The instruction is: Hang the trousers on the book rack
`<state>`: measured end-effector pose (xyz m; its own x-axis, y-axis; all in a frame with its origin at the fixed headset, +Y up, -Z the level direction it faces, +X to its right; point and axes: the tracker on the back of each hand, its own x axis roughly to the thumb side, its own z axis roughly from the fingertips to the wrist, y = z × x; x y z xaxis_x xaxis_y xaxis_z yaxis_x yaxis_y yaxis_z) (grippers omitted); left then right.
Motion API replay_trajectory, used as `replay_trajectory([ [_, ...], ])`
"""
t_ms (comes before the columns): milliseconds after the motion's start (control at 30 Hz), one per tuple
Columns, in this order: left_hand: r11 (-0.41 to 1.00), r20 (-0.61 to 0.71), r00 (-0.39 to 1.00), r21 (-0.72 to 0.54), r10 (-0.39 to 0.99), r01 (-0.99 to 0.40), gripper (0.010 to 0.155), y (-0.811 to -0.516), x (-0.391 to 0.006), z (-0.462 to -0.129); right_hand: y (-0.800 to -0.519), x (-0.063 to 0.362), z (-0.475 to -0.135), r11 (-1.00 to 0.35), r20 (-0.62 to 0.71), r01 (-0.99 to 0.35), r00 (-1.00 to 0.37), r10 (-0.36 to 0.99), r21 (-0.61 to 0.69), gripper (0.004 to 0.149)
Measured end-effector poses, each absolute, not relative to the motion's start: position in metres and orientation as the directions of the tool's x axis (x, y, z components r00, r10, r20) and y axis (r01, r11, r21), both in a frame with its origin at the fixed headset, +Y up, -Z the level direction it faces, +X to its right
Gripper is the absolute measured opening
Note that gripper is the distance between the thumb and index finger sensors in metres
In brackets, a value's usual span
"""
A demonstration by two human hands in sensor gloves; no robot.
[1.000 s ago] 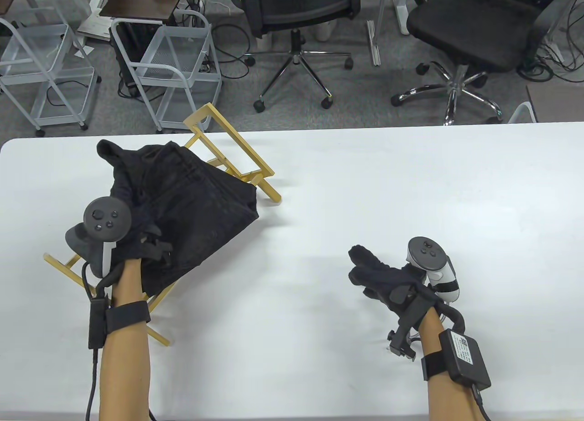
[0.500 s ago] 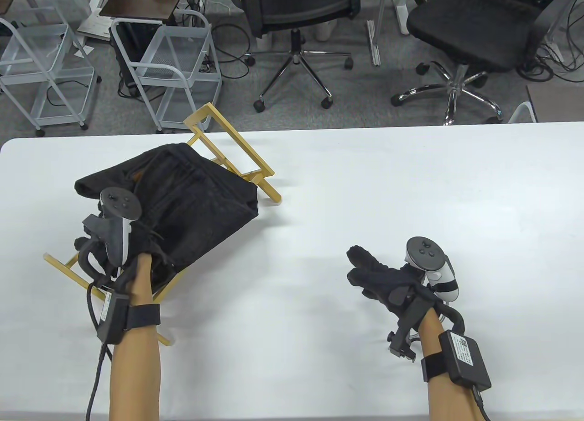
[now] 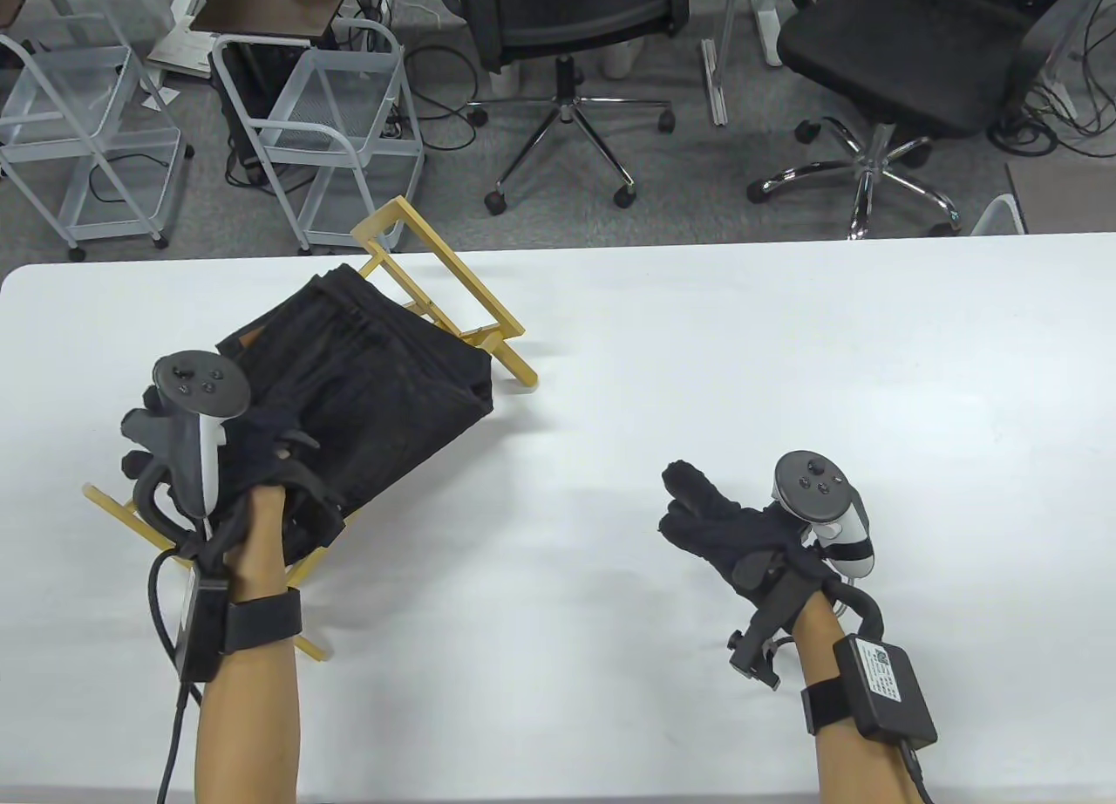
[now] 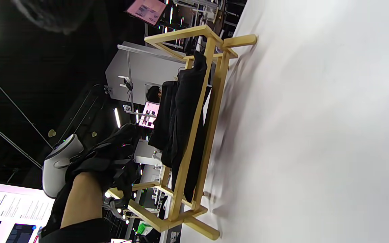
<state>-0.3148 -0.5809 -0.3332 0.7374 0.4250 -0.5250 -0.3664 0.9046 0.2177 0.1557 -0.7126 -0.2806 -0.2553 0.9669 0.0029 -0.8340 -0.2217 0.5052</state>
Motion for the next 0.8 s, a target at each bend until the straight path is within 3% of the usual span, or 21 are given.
replay_trajectory([
  [167,0.863,-0.249,0.844,0.32,0.475,-0.391,0.103,-0.582,-0.281,-0.313,-0.701,0.15,-0.278,-0.38,0.117,-0.861,-0.362,0.925,0.339,0.108],
  [467,0.856,0.278,0.882,0.255,0.381,-0.45,0.104,-0.607,-0.212,-0.279,-0.68,0.133,-0.266,-0.626,0.31,-0.777,-0.579,0.754,0.073,0.109],
  [633,0.896,0.427,0.871,0.244,0.245,-0.372,0.103,-0.635,-0.185,-0.263,-0.676,0.116,-0.257,-0.776,0.398,-0.63,-0.719,0.57,-0.026,0.108],
  [800,0.934,0.469,0.871,0.225,0.147,-0.278,0.102,-0.655,-0.17,-0.257,-0.679,0.099,-0.25,-0.882,0.431,-0.461,-0.818,0.382,-0.095,0.107],
])
